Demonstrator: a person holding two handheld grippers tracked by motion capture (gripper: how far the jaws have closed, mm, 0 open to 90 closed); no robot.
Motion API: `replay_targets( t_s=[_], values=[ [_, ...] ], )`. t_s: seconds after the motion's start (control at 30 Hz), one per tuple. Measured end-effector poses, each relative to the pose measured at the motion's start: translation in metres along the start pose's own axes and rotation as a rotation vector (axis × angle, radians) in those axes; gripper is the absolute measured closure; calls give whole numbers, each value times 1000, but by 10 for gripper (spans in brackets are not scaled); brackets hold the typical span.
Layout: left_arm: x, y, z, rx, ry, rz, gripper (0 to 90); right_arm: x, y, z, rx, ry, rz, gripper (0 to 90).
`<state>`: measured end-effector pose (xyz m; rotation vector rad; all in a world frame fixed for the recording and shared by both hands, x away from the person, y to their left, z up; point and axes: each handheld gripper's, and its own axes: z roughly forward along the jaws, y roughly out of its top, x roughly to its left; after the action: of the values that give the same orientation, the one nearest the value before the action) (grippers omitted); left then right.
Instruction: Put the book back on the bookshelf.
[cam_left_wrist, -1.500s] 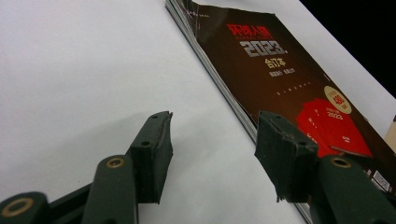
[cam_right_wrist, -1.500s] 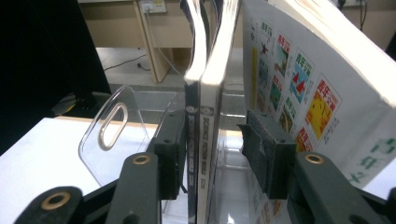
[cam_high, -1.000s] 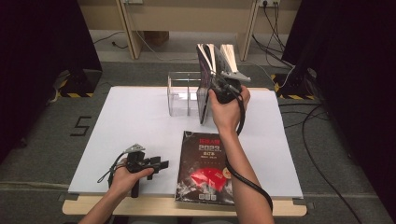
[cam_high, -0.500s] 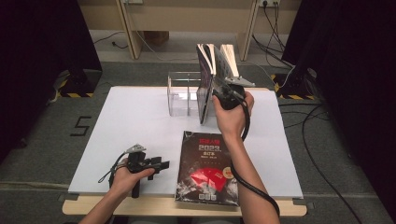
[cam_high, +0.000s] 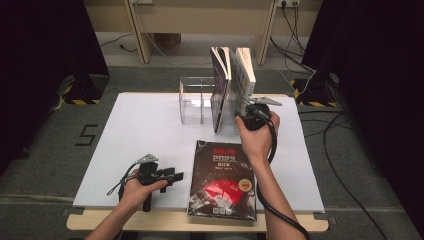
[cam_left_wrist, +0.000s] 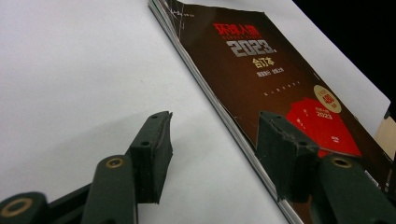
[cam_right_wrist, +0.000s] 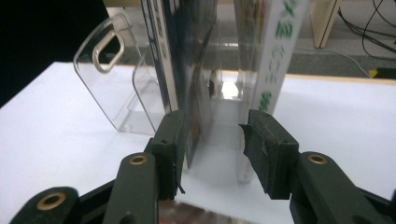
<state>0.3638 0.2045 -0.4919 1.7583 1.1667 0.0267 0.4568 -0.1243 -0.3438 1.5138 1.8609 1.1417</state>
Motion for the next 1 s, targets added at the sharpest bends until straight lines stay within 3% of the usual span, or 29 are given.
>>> replay_targets(
  t_s=[0.4, 0.8, 1.0],
  values=[
    [-7, 1, 9, 14, -10, 2, 456, -21, -32, -1, 102, 7, 33, 579],
    [-18, 12, 28, 39, -25, -1, 465, -49, -81, 6, 279, 10, 95, 584],
    [-21, 11, 37, 50, 6, -2, 476, -55, -104, 8, 348, 24, 110, 583]
  ],
)
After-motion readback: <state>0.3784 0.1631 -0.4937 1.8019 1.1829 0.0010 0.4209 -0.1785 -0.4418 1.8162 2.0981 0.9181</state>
